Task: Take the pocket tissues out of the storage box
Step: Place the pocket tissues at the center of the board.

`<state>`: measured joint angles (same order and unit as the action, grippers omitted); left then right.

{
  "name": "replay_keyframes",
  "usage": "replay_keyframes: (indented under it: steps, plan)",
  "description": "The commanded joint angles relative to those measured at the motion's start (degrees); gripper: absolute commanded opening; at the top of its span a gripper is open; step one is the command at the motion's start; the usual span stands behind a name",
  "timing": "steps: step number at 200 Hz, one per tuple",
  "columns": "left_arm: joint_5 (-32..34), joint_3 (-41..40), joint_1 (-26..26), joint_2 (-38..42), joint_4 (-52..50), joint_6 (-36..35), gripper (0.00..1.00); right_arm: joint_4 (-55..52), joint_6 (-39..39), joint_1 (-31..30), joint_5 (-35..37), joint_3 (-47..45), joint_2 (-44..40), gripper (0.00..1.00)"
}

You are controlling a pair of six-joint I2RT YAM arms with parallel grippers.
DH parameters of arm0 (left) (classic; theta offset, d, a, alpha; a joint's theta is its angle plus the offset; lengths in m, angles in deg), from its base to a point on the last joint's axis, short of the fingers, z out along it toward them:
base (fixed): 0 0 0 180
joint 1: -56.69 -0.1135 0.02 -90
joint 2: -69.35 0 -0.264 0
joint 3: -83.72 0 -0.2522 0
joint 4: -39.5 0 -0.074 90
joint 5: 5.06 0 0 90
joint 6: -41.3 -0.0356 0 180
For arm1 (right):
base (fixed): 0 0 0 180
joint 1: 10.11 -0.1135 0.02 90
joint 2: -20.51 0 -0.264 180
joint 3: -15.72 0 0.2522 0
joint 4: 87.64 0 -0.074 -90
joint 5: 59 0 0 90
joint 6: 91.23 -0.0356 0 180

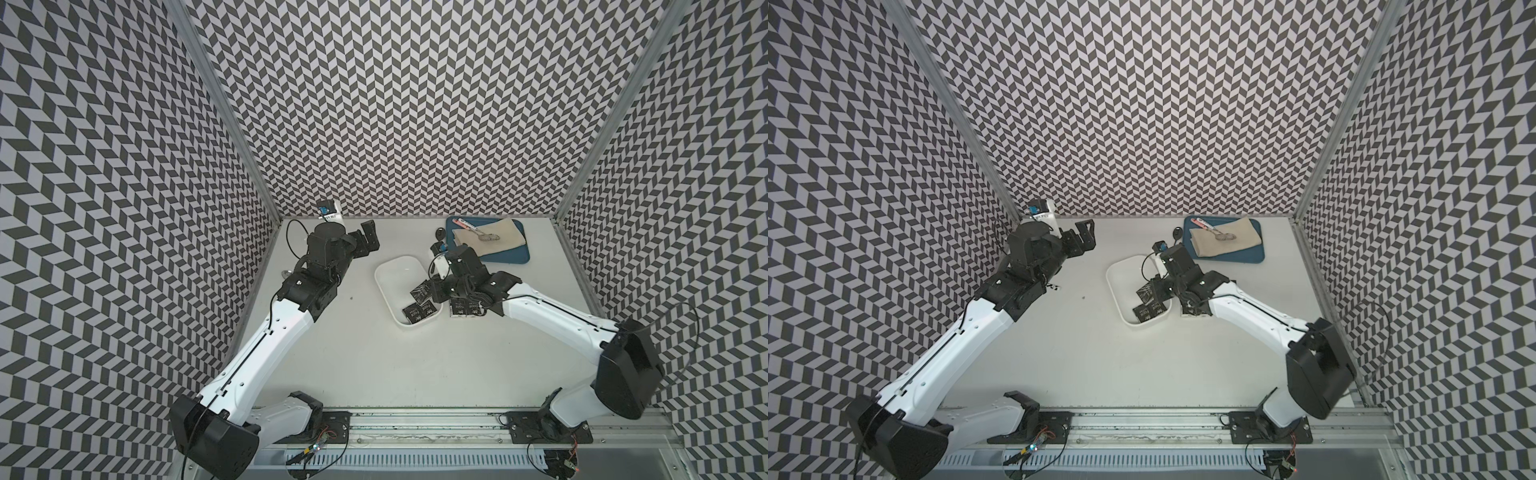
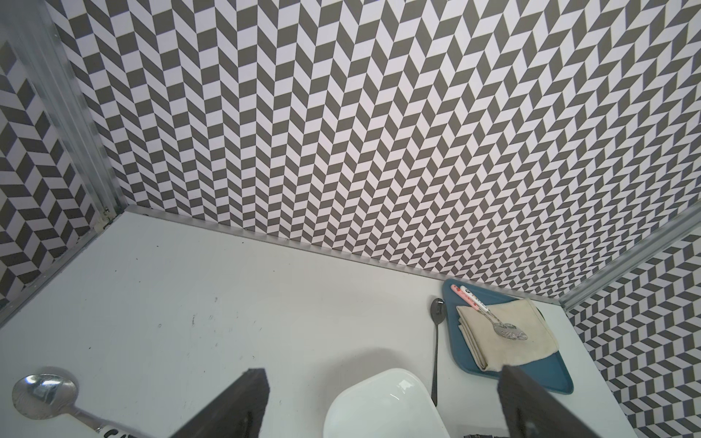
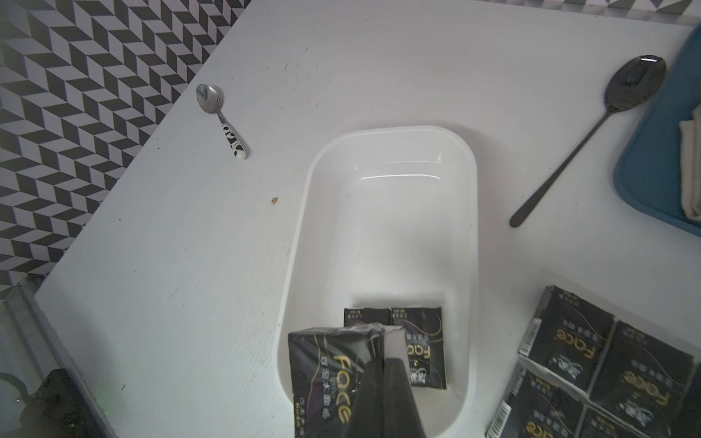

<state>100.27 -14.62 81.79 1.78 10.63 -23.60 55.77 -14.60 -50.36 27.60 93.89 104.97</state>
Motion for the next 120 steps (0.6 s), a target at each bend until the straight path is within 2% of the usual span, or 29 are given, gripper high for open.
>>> replay_keyframes:
  steps: [1,30,61,88,120]
  plan:
    - [-0.1,2.4,-0.2,0.9,0.0,-0.8,0.99,-1.5,-2.2,0.3,0.6,-5.1,-6.5,0.0]
    - [-0.4,2.5,-0.2,0.8,0.5,-0.7,0.99,1.6,-5.9,0.0,-4.2,-14.6,-12.4,0.0]
    - [0.1,2.6,-0.3,1.0,0.2,-1.1,0.99,3.4,-8.4,-1.1,-4.7,-21.7,-14.5,0.0]
    - [0.0,2.4,-0.2,1.2,0.2,-0.9,0.99,6.4,-9.9,-1.4,-5.6,-25.7,-13.5,0.0]
    - [-0.1,2.4,-0.2,1.2,0.0,-0.9,0.99,6.8,-9.3,-1.4,-4.5,-26.3,-10.4,0.0]
